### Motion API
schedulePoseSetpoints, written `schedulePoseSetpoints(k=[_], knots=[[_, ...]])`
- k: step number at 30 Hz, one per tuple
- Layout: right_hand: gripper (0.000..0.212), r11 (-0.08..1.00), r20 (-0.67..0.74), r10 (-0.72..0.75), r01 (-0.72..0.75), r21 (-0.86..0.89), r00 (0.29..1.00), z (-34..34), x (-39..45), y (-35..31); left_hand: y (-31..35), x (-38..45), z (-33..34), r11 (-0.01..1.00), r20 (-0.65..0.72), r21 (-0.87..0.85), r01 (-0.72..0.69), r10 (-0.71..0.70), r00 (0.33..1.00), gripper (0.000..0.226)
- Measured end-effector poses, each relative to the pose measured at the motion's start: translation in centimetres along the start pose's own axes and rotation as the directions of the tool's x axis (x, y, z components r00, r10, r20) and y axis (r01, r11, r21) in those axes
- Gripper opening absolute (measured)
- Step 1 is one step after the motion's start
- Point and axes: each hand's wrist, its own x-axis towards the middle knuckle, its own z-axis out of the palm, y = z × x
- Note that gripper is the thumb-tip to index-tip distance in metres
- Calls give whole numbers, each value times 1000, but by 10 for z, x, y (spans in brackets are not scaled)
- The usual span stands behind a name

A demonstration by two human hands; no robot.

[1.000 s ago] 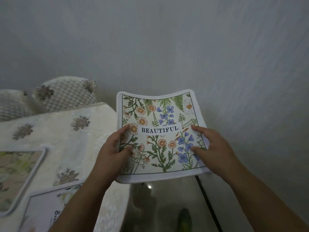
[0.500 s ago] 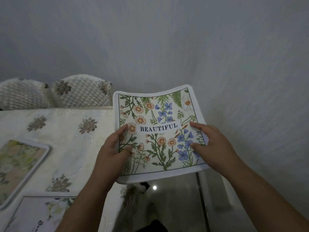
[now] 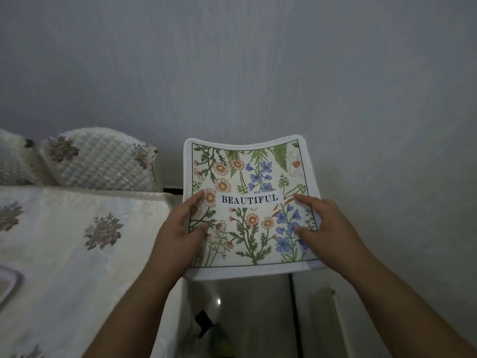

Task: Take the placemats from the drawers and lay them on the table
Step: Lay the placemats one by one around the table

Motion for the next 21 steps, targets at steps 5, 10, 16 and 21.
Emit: schedulePoseSetpoints(k=[5,10,16,21], knots=[[59,999,30,-46,47,-17,998,15,71,-22,10,64,-14,1000,-50,29,1,1,999,62],[60,997,121,-75,77,-5,990,28,138,-33,4,103,-19,997,-155,48,58,-50,987,63],[61,981,286,-185,195,-6,940,47,240,-53,12,153,-15,991,-311,28,130,-115,944,63],[62,955,406,-290,289,64,867,55,314,-86,31,181,-14,986,-492,-1,165,-144,859,63]])
